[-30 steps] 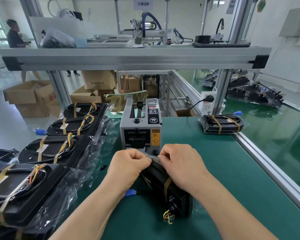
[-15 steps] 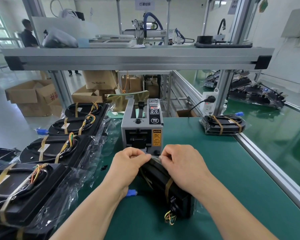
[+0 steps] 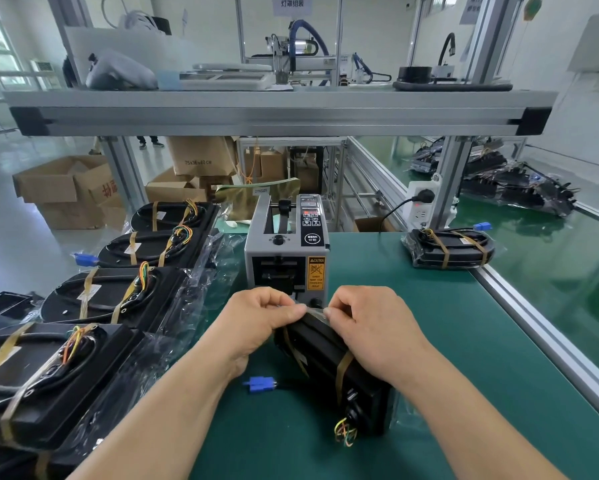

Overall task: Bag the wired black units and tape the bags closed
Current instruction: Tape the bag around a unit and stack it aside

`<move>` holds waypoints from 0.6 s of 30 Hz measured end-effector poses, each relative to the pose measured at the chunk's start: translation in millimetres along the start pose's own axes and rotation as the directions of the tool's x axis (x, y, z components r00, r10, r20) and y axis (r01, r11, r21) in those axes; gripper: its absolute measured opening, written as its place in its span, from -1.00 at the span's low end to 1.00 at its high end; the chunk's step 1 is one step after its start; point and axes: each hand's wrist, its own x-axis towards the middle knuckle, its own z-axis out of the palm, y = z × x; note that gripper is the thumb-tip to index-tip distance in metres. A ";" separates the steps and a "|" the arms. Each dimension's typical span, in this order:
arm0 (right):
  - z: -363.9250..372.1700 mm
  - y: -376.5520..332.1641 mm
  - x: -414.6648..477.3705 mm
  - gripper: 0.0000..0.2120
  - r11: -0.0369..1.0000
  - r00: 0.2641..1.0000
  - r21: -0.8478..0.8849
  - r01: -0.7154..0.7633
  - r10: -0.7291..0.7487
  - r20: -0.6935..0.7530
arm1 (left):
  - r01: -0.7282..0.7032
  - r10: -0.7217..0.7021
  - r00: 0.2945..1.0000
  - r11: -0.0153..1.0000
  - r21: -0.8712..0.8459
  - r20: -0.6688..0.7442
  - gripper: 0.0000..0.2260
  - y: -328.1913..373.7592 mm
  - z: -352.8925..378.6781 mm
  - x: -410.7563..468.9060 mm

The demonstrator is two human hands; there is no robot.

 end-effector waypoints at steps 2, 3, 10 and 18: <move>-0.5 1.4 0.4 -0.81 1.000 1.000 0.019 0.000 0.000 -0.002 | 0.007 -0.007 1.000 1.000 -0.011 0.019 -0.91 -1.0 -2.5 2.5; -0.7 2.0 0.7 -0.81 1.000 1.000 0.028 -0.002 0.002 -0.002 | -0.003 0.003 1.000 1.000 -0.003 0.029 -0.91 -2.1 -3.7 3.2; -1.6 4.9 3.2 -0.82 0.999 1.000 0.035 -0.009 0.009 0.004 | -0.255 0.232 0.966 0.928 0.272 0.115 -0.83 -2.0 -11.8 6.5; -0.8 5.7 5.0 -0.85 1.000 1.000 0.019 0.005 -0.005 -0.002 | -0.290 0.183 0.948 0.829 0.478 0.260 -0.68 16.4 -13.4 13.9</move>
